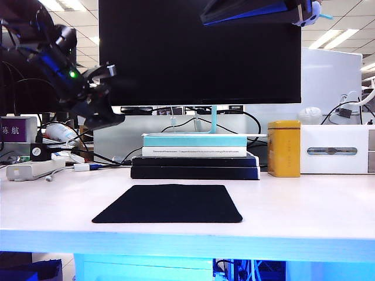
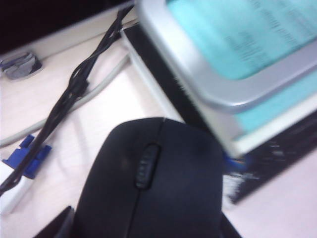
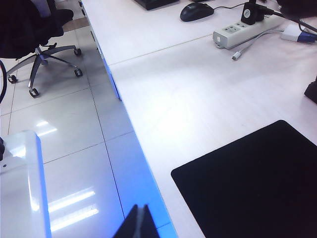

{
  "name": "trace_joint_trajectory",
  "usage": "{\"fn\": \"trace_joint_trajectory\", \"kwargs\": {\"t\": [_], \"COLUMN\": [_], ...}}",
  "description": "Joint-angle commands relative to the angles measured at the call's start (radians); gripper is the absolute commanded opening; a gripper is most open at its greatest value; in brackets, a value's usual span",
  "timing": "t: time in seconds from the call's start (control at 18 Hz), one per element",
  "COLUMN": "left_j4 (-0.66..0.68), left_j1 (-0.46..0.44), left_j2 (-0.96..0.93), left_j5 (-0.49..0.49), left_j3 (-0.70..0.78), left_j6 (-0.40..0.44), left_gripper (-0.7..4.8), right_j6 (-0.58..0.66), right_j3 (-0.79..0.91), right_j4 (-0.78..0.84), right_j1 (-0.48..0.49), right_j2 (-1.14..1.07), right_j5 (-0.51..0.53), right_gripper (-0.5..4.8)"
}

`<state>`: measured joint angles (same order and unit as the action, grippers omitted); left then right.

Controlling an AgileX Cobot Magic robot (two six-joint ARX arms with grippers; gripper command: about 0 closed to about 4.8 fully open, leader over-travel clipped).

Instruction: Place the black mouse on the black mouse pad.

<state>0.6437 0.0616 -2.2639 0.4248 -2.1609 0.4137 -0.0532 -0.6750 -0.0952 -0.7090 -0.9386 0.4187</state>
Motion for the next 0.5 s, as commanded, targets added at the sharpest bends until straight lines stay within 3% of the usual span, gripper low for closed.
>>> {"fn": "trace_joint_trajectory", "kwargs": {"t": [0.06, 0.5], "left_j4": [0.038, 0.130], "left_j1": [0.019, 0.031], "left_j2": [0.055, 0.130], "left_j5": [0.024, -0.010], "left_j3": [-0.004, -0.004], "left_j6": [-0.003, -0.013], "left_gripper": [-0.05, -0.05], "right_j6": [-0.008, -0.034], "right_j3": [-0.005, -0.005], "right_j4": [0.010, -0.027], "right_j1": [0.000, 0.001], "right_j2": [0.003, 0.030], "right_j5": [-0.032, -0.083], "right_gripper": [-0.06, -0.06]}}
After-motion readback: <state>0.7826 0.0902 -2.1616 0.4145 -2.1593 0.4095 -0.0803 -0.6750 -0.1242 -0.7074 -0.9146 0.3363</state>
